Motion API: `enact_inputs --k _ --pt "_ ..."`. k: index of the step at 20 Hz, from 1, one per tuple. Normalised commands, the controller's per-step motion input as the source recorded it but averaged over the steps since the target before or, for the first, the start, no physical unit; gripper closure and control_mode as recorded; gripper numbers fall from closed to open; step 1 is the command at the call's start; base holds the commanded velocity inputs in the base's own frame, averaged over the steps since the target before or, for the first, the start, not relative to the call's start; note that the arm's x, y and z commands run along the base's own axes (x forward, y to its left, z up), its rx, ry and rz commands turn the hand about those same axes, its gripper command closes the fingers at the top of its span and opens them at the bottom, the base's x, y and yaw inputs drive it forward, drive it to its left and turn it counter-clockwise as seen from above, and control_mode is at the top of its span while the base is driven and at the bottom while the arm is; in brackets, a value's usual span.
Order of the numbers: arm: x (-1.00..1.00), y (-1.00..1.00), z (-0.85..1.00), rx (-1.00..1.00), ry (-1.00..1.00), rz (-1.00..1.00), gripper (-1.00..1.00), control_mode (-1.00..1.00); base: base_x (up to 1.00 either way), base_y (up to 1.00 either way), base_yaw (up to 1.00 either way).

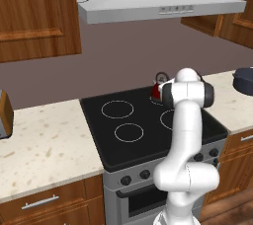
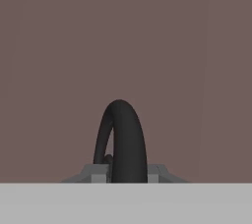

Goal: Pick the kettle from the cabinet and place it on a stove burner. Then pick the pot from the counter and place it on another stove burner. Finally, turn both burners on.

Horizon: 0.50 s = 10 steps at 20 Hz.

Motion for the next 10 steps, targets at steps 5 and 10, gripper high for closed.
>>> enact_inputs --k 5,10 --pt "0.17 0.0 -0.25 0.0 0.0 0.0 1.0 -1.0 0.0 0.0 0.0" --pt "0.16 0.0 -0.24 0.0 0.0 0.0 1.0 -1.0 0.0 0.0 0.0"
